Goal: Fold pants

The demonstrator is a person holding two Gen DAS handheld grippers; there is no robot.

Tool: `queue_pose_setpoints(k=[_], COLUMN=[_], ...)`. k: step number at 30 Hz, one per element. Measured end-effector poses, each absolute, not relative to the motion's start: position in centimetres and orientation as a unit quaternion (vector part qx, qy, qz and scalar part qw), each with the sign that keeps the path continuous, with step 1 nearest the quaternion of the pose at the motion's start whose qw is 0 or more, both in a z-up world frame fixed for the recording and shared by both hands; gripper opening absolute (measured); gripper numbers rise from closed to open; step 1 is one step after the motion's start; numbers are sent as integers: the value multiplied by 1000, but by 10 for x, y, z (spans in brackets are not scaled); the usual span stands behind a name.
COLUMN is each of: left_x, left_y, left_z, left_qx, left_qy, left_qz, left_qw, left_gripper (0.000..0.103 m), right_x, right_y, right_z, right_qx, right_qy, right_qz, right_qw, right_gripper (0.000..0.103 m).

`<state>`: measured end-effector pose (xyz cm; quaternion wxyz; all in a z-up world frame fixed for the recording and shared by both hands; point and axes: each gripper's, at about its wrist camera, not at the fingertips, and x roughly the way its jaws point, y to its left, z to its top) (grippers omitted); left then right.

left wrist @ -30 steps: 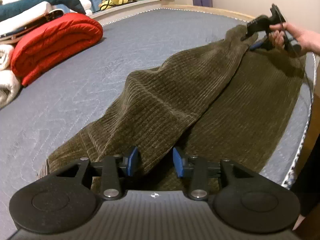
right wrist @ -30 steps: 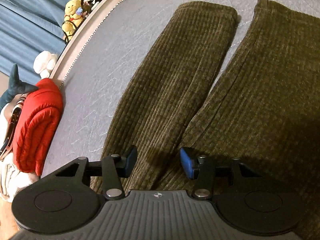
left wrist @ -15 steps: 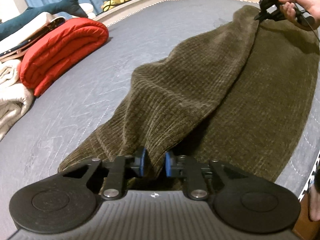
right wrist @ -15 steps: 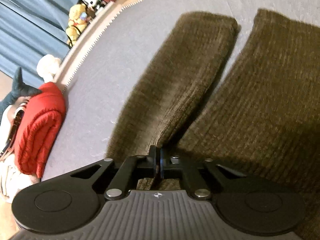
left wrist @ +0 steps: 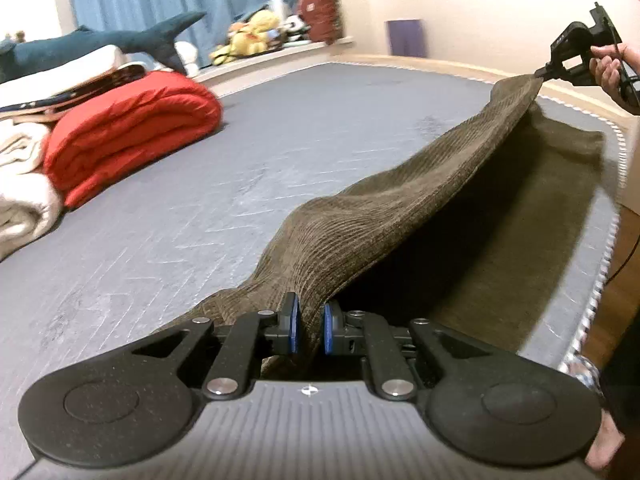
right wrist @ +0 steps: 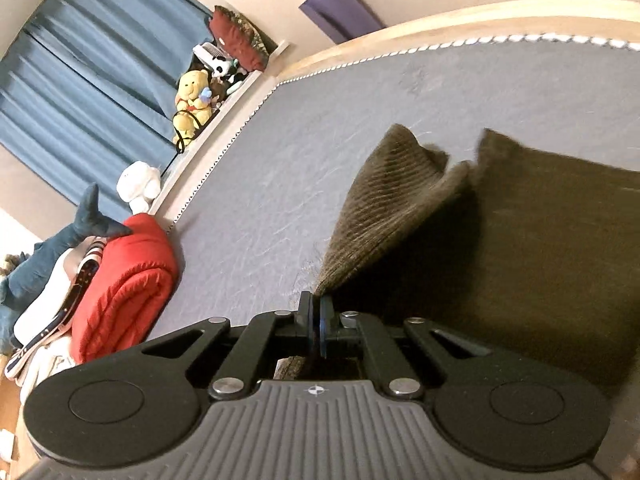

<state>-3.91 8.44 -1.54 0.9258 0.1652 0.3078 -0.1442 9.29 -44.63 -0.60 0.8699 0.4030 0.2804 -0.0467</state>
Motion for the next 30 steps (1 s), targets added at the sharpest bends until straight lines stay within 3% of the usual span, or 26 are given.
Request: queue_pose_setpoints(k=[6,8,13,15,18,22,27,30], left_x=[-46,-47,-30,-20,0,25,32,36], left_y=[87,85,81,56,11,-35,-65,-77], left_z=[-33,-27,17,29,35,16,-34,-44], left_qx=[194,194,94,92,97,68,90,98], left_qy=[386,375,329,325,335,347,380,384], left_qz=[-218,-227,-237,-237,-248,-248,-221,-249], left_qw=[875,878,909,911,904,902,893,884], left_gripper=[20,21,22,22,25,29,29,34], right_x=[51,45,31,34,52,83,109,124], right_y=[-445,-467,-546,-567,-585,-581,-559,-550], right_z=[-24,-49,-48,-50,-70,-100,-109,-108], right_qx=[338,377,447,451,464,465,396,367], right_qy=[375,404,312,288,302,339,345,337], right_qz=[-69,-92,-173,-188,-182,-154,-121,-107], right_qw=[861,828,820,824,812,803,842,861], right_gripper=[5,8,9,20,23,23,43,46])
